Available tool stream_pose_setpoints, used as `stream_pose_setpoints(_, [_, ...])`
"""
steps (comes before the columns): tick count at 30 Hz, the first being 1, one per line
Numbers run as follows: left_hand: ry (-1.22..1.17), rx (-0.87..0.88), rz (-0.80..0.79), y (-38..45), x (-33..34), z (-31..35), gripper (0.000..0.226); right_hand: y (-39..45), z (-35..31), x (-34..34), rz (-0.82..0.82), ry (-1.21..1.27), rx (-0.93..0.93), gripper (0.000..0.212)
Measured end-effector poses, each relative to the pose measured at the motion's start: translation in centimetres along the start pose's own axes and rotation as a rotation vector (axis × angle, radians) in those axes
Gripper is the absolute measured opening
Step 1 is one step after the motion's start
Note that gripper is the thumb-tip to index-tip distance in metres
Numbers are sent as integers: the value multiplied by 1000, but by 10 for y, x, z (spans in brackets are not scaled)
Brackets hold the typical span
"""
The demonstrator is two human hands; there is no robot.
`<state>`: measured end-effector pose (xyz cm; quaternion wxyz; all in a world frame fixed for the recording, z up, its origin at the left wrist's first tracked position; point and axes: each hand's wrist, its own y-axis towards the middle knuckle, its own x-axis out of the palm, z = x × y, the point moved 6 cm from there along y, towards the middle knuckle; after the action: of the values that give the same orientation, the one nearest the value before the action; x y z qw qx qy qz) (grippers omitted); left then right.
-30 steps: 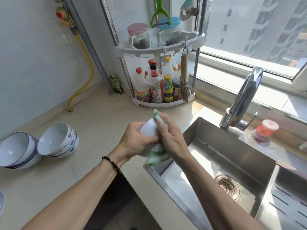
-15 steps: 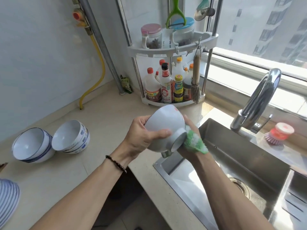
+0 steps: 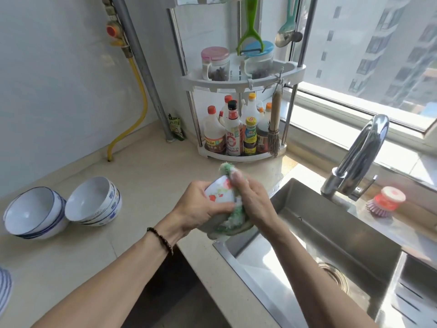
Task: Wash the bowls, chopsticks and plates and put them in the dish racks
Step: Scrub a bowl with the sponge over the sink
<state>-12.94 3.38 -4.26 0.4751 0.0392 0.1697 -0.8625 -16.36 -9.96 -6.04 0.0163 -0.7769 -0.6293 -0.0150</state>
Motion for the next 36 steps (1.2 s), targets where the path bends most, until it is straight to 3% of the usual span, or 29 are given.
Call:
stream_pose_setpoints(3, [-53,22,72,0,-7,2,29,3,1,-1,20,217,72,33])
stream_pose_setpoints(7, [30,27,106,1,-9,4,15,-2,-1,16,33,75,-29,31])
stream_pose_setpoints(10, [-10,62,89,-5,-10,3,18,7,10,7,93,291,146,38])
stream_pose_setpoints(13, [-25,56,154,-3,-15,-1,16,5,-2,20,51,77,27,34])
stream_pose_setpoints(15, [-2,49,112,-3,-14,4,15,0,0,26,43,8,17,39])
stream_pose_setpoints(19, [-100,159,-21,-14,-16,22,30,3,16,10,45,592,275,43])
stream_pose_setpoints(21, [-184,189,-81,-18,-18,26,38,2,23,4,28,716,358,54])
stream_pose_setpoints(24, [-170,85,-277,-16,-12,30,46,4,22,-11,66,588,372,68])
stream_pose_setpoints(26, [-40,12,-353,-12,-4,33,49,8,7,-25,76,207,297,49])
stream_pose_setpoints(27, [36,-2,-333,-10,1,35,50,8,-5,-28,75,74,235,36])
stream_pose_setpoints(29, [136,1,-205,-4,6,33,51,6,-22,-26,73,-4,74,38])
stream_pose_setpoints(32, [98,23,-34,-2,14,27,26,-9,-28,-4,-24,-282,-143,40])
stream_pose_setpoints(34, [61,55,-15,-6,19,26,18,-13,-22,-8,-22,-292,-161,44])
stream_pose_setpoints(36, [8,57,6,-12,22,25,21,-13,-18,-24,25,3,-70,41])
